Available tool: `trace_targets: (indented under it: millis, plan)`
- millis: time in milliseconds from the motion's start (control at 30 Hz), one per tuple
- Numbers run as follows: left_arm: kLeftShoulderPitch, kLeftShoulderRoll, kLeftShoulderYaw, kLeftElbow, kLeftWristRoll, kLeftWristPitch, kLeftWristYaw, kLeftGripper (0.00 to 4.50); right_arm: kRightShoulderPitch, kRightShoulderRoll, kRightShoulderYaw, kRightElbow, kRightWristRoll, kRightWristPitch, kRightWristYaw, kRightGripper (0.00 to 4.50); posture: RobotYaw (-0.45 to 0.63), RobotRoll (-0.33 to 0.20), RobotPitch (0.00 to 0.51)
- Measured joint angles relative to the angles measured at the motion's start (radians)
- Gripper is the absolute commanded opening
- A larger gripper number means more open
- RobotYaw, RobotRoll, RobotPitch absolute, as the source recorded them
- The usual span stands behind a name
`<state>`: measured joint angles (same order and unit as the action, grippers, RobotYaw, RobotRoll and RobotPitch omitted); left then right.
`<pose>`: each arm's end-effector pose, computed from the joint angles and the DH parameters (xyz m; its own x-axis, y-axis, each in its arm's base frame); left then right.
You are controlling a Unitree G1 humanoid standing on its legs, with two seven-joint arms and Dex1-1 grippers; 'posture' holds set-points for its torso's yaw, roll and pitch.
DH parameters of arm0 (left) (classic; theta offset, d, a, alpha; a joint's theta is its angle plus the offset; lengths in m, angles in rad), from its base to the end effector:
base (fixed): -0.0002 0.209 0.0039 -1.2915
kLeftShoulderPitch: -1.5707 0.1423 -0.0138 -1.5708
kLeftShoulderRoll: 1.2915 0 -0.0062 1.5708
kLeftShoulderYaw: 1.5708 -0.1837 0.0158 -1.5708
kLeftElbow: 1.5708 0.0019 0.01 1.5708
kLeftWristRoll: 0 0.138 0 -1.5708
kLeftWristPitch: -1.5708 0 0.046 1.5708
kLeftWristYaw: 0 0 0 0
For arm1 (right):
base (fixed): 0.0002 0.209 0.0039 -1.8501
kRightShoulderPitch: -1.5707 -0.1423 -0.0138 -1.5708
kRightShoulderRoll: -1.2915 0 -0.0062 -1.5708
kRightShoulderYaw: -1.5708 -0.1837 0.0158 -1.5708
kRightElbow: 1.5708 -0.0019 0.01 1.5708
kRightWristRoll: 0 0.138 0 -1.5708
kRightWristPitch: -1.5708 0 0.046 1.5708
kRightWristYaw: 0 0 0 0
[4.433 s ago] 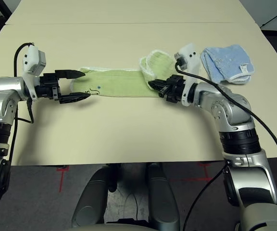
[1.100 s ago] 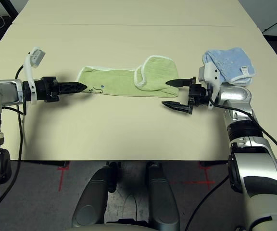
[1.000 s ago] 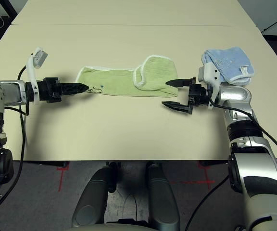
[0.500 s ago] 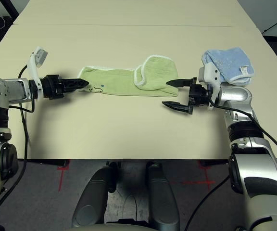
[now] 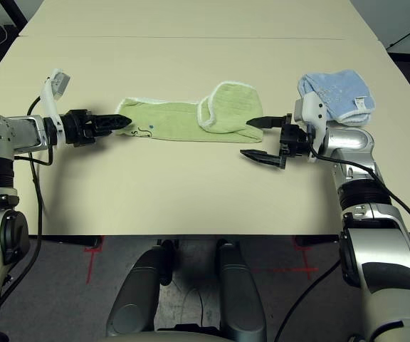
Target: Fold the towel and set it aside.
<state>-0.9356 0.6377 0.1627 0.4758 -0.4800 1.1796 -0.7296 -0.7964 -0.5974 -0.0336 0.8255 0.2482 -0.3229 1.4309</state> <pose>0.3155 0.2637 0.2181 0.7035 -0.6025 -0.3770 0.4453 0.7871 -0.4268 0.3227 -0.2776 0.1705 0.3758 0.9125 -0.1616 -0.8694 0.2868 -0.4024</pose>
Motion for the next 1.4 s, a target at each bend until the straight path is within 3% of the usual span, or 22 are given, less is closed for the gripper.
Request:
trace_targets:
  millis: [167,400,533,667,900,967,1067,1400]
  plan:
    - [0.000,0.068,-0.096,-0.003,0.127,-0.216,0.002,4.50,0.011,-0.001,0.000,-0.001,0.000,0.001,-0.001,4.45,0.11,0.000,0.222]
    - [0.013,0.114,-0.140,-0.100,0.144,-0.306,-0.119,4.50,0.011,-0.001,0.000,-0.001,-0.006,0.001,-0.001,4.45,0.11,0.000,0.226]
    - [0.078,0.130,-0.143,-0.246,0.110,-0.317,-0.202,4.50,0.011,0.000,0.001,-0.002,-0.007,0.004,-0.001,4.45,0.11,0.000,0.227]
    - [0.149,0.175,-0.181,-0.360,0.111,-0.429,-0.306,4.50,0.011,0.000,0.001,-0.003,-0.007,0.007,-0.001,4.45,0.12,0.000,0.230]
    - [0.165,0.191,-0.260,-0.363,0.199,-0.583,-0.364,4.50,0.010,0.002,0.002,-0.003,-0.008,0.009,-0.002,4.45,0.12,0.000,0.232]
    - [0.151,0.145,-0.240,-0.326,0.180,-0.523,-0.341,4.50,0.010,0.003,0.002,-0.002,-0.009,0.009,-0.002,4.45,0.11,0.000,0.232]
    - [0.095,0.071,-0.176,-0.299,0.070,-0.297,-0.308,4.50,0.008,0.006,0.003,-0.002,-0.012,0.010,-0.003,4.45,0.11,0.000,0.233]
    - [0.036,0.049,-0.040,-0.294,-0.141,0.124,-0.270,4.50,0.008,0.005,0.003,-0.002,-0.017,0.010,-0.003,4.45,0.11,0.000,0.238]
